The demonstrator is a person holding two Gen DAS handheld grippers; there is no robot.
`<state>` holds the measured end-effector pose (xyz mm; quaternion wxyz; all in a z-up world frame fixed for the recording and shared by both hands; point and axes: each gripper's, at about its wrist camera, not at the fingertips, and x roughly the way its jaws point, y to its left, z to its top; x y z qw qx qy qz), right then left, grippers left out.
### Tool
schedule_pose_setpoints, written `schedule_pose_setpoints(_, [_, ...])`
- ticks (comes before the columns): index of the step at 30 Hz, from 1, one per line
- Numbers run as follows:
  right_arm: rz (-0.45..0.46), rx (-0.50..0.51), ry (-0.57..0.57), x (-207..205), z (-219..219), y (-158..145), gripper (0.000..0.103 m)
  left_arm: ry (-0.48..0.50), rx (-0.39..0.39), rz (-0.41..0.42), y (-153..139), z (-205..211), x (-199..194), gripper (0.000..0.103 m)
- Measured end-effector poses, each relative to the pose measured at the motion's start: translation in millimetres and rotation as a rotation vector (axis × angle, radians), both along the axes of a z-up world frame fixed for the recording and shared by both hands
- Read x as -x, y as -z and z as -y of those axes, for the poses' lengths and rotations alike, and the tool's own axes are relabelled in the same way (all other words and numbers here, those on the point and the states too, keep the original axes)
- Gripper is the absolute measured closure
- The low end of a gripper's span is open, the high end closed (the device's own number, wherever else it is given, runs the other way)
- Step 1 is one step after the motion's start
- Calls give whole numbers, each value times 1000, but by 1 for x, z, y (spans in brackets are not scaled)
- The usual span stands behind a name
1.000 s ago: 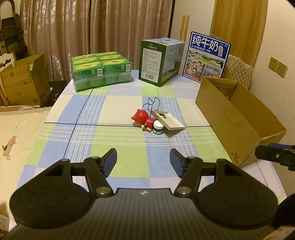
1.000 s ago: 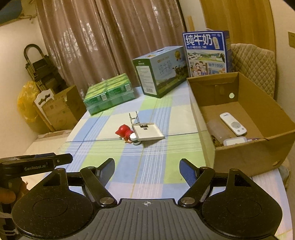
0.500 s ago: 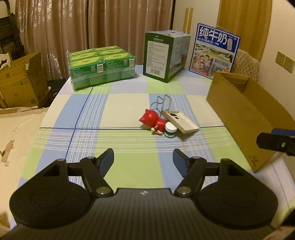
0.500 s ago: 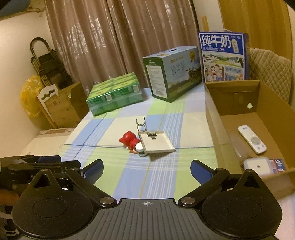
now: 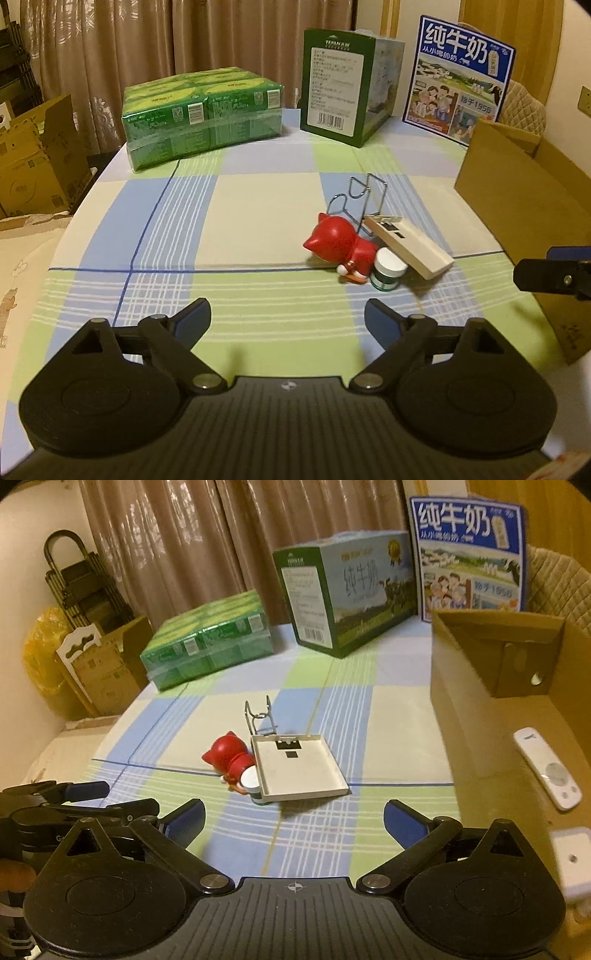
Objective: Organize rigid objects
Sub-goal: 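Grasp the white switch plate with the right tool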
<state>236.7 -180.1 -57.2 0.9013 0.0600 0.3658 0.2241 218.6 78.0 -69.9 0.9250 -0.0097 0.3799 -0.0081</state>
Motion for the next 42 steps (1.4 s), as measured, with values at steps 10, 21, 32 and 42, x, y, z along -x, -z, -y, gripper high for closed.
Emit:
schedule_pose_setpoints(10, [-43,-17,-30,-49,-21,34,3,29,41,-23,19,-9,-37,13])
schedule_pose_setpoints(21, [-77,-48,-39,-94,-28,66,3,39,41,-55,25,-10,-45,13])
schedule_pose_setpoints(32, [-92,-76,-88,-107,-31,75,4,51,40,-58,25,-8,-45,13])
schedule_pose_setpoints(42, [-41,25,-22,-72,-28,63,18,85,70,-53,26,-3,-45,13])
